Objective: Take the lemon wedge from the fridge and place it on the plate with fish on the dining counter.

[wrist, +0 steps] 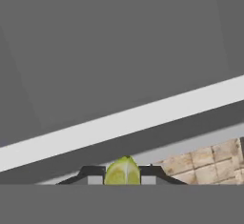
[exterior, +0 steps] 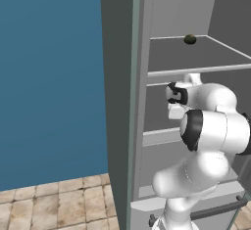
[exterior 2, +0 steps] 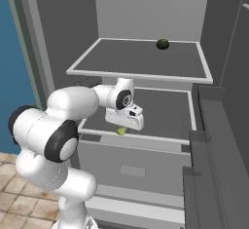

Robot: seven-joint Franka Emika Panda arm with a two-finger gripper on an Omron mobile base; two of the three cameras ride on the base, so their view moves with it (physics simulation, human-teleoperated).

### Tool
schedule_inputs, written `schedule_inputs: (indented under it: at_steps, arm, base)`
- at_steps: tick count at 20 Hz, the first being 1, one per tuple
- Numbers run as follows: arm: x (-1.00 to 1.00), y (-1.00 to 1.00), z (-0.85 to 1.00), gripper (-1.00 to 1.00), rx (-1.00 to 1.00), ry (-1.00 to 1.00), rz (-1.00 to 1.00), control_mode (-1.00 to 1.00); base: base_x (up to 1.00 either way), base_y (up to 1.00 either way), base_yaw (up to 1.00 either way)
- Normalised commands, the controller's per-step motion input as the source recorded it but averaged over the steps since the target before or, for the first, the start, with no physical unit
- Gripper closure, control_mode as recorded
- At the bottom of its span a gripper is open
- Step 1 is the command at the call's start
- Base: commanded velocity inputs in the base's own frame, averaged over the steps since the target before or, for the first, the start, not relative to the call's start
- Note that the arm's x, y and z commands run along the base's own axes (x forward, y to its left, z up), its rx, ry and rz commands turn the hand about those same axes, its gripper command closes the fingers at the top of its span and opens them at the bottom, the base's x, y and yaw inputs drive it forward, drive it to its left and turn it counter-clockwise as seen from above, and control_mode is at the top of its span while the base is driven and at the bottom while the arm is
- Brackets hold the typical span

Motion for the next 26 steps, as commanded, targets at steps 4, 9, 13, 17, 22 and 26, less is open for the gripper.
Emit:
schedule_inputs:
  at_steps: [4, 9, 13, 17, 22, 26]
  arm:
    - [-0.97, 0.28, -0.53, 1.0, -0.13, -0.06, 0.0, -1.0]
    - [-0.96, 0.17, -0.43, 1.0, -0.09, 0.0, 0.0, -1.0]
    - [-1.0, 0.11, 0.86, 1.0, 0.0, 0.06, -0.03, -1.0]
    - [-1.0, 0.24, 1.0, 1.0, 0.0, 0.04, -0.02, -1.0]
    - [-0.92, 0.37, 0.81, 1.0, 0.0, -0.22, 0.0, -1.0]
    - [-0.72, 0.05, 0.89, 1.0, 0.03, -0.73, 0.0, -1.0]
  base:
    - [0.0, 0.0, 0.0]
    - [0.0, 0.0, 0.0]
    - [0.0, 0.0, 0.0]
    - [0.0, 0.0, 0.0]
    - [0.0, 0.0, 0.0]
    - [0.0, 0.0, 0.0]
